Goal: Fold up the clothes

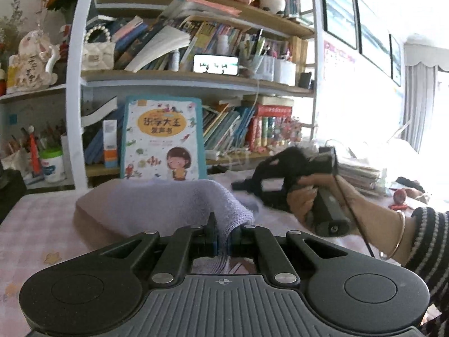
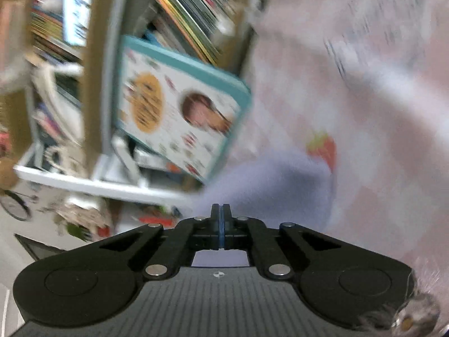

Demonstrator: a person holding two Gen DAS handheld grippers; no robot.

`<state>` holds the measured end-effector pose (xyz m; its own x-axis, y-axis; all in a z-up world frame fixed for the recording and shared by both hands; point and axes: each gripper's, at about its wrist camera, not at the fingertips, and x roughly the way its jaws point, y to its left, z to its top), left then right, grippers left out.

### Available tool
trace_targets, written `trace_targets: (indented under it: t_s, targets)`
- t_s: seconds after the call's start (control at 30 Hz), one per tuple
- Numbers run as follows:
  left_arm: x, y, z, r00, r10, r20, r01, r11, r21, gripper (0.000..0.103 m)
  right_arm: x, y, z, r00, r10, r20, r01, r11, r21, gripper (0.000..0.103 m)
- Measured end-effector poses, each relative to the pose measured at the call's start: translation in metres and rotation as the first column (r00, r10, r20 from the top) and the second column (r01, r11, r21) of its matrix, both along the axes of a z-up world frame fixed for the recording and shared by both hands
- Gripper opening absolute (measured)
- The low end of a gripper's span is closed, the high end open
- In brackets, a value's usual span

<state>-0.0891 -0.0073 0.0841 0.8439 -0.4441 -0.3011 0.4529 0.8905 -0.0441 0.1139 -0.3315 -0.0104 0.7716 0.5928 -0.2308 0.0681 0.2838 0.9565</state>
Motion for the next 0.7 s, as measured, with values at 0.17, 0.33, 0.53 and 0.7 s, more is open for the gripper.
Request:
trace_targets:
  t_s: [0.17,0.33,0.53,0.7]
  targets:
    - [0.008,0.002,0.015,0.998,-0.017,0.059,0.020,0.999,-0.050,0.005,-0.012,-0.031,0.037,0.995,0.073,0.070,-0.069,0.996,-0.061,0.005]
    - [0.014,0.003,0.022,0.995,-0.015,0.094,0.021,0.998,-0.064,0.005,-0.034,-0.023,0.023,0.987,0.151,-0.051,-0.157,0.978,-0.139,0.043]
    - [0.009,0.009,0.027,0.995,-0.002,0.104,0.010,0.997,-0.074,0.005,-0.048,-0.001,-0.013,0.970,0.169,-0.177,-0.180,0.982,-0.054,0.066]
    - [-0.004,0.020,0.033,0.993,0.030,0.119,-0.018,0.995,-0.101,0.005,-0.035,0.028,-0.031,0.962,0.167,-0.218,-0.154,0.985,0.074,0.061]
